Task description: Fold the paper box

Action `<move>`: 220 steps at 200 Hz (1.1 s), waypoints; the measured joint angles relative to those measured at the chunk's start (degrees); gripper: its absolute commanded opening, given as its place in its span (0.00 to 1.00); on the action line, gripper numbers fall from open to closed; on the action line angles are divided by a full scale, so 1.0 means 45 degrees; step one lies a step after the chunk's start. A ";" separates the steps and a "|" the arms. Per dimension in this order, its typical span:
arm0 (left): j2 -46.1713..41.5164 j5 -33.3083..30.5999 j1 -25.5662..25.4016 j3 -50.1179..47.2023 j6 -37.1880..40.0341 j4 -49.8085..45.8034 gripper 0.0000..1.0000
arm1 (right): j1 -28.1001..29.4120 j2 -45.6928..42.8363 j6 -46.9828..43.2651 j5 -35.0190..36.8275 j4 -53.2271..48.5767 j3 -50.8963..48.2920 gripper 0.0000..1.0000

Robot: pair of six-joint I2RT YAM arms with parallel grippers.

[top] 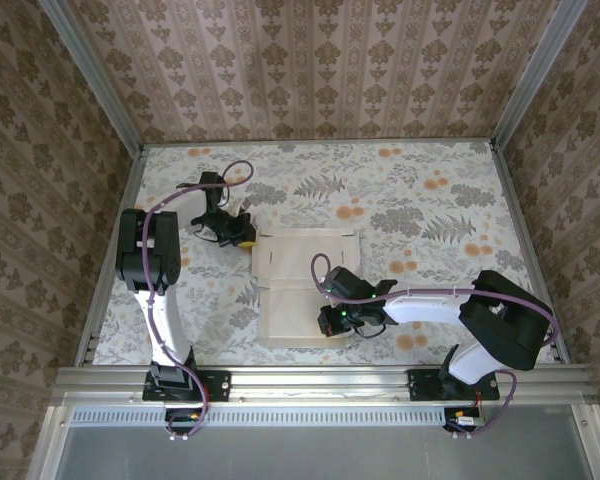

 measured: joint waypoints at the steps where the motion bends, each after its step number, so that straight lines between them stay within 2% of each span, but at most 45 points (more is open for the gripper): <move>1: 0.0000 0.0010 -0.0005 -0.0005 0.0000 0.0015 0.00 | 0.0000 0.0000 0.0000 0.0010 0.0000 0.0000 0.04; 34: -0.0743 0.0185 -0.0199 -0.0437 -0.0005 0.0933 0.00 | 0.0034 0.0005 0.0476 0.0563 0.0087 0.0005 0.03; 81: -0.2832 0.0267 -0.0583 -0.1889 -0.0005 0.2516 0.00 | 0.0058 0.0151 0.1190 0.1326 0.0199 0.0151 0.02; 125: -0.3905 -0.0442 -0.0627 -0.3196 -0.0005 0.3594 0.00 | 0.0058 0.0151 0.1418 0.1520 0.0277 0.0155 0.02; 165: -0.3891 -0.1098 -0.0661 -0.3104 0.0073 0.3531 0.00 | 0.0058 0.0185 0.1409 0.1588 0.0350 0.0155 0.02; 220: -0.2681 -0.1656 -0.0685 -0.1807 0.0471 0.2939 0.00 | 0.0058 0.0209 0.1409 0.1826 0.0529 0.0155 0.02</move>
